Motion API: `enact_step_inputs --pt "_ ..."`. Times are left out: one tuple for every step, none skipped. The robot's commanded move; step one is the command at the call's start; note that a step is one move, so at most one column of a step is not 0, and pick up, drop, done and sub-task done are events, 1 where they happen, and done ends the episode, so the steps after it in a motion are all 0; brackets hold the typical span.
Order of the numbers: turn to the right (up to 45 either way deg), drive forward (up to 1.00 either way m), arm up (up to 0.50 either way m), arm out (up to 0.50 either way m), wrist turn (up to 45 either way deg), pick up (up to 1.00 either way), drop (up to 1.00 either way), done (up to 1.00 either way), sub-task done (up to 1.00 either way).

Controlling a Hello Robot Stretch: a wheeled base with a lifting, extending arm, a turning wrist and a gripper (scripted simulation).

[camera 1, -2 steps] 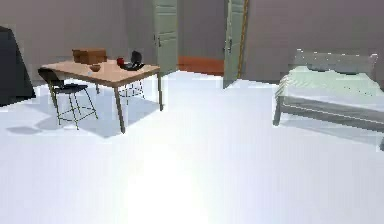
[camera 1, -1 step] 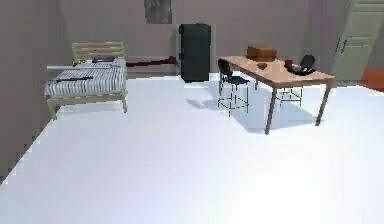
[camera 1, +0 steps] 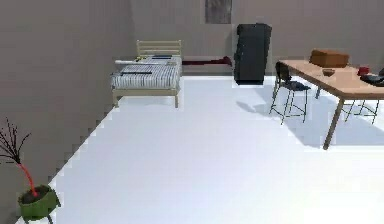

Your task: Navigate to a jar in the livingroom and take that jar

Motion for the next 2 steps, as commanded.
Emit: enact_step_inputs --pt "0.0 0.05 0.0 0.0 0.0 0.0 0.0 0.0 0.0" --pt "45.0 0.0 0.0 0.0 0.0 0.0 0.0 0.0 0.0"
